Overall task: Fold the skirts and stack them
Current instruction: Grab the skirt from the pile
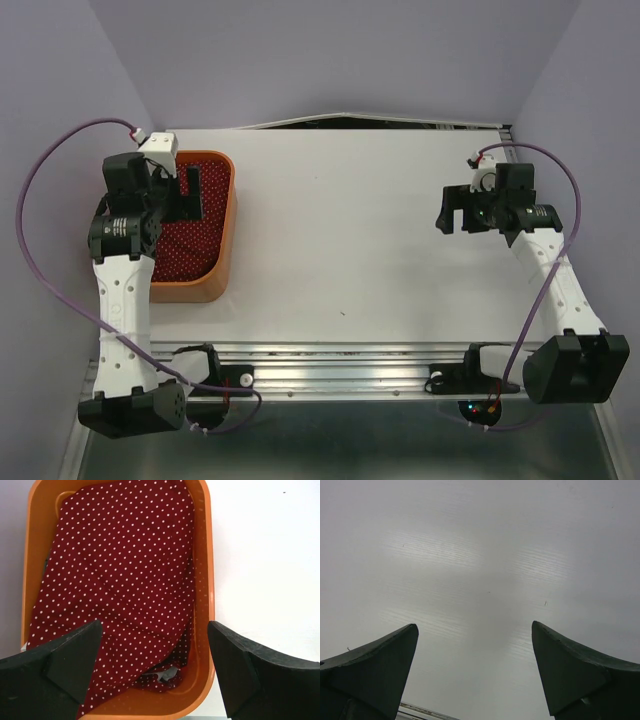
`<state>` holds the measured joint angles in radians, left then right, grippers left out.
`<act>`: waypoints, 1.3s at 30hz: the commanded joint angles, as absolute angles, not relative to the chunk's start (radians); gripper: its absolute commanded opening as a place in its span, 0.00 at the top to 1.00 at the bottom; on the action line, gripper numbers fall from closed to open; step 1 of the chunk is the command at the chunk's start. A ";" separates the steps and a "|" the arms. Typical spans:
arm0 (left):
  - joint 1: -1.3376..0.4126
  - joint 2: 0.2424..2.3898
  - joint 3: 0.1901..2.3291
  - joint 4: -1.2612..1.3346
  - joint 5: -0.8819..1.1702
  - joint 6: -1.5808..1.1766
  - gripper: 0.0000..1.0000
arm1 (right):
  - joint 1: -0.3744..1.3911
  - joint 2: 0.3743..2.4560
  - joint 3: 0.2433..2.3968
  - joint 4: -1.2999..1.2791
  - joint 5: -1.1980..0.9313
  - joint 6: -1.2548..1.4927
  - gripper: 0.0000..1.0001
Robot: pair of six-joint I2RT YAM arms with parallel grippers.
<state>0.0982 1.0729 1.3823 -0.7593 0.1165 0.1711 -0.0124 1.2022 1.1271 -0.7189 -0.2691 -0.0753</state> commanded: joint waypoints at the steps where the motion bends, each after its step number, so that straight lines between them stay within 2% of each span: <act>1: 0.097 1.035 1.387 -0.814 0.023 0.199 0.02 | -0.011 1.167 1.151 -0.718 -0.272 -0.095 0.00; 6: 0.101 1.014 1.349 -0.934 -0.225 0.236 0.02 | -0.011 1.180 1.138 -0.719 -0.301 -0.098 0.00; 15: 0.136 0.940 1.223 -0.948 -0.382 0.270 0.02 | -0.011 1.249 1.155 -0.730 -0.334 -0.114 0.00; 19: 0.245 0.922 1.105 -0.867 -0.380 0.336 0.02 | -0.011 1.284 1.180 -0.736 -0.357 -0.109 0.00; 24: 0.356 0.943 1.069 -0.792 -0.282 0.428 0.02 | -0.011 1.319 1.204 -0.752 -0.370 -0.112 0.00; 39: 0.379 1.038 0.965 -0.655 -0.190 0.427 0.03 | -0.011 1.333 1.230 -0.767 -0.361 -0.112 0.00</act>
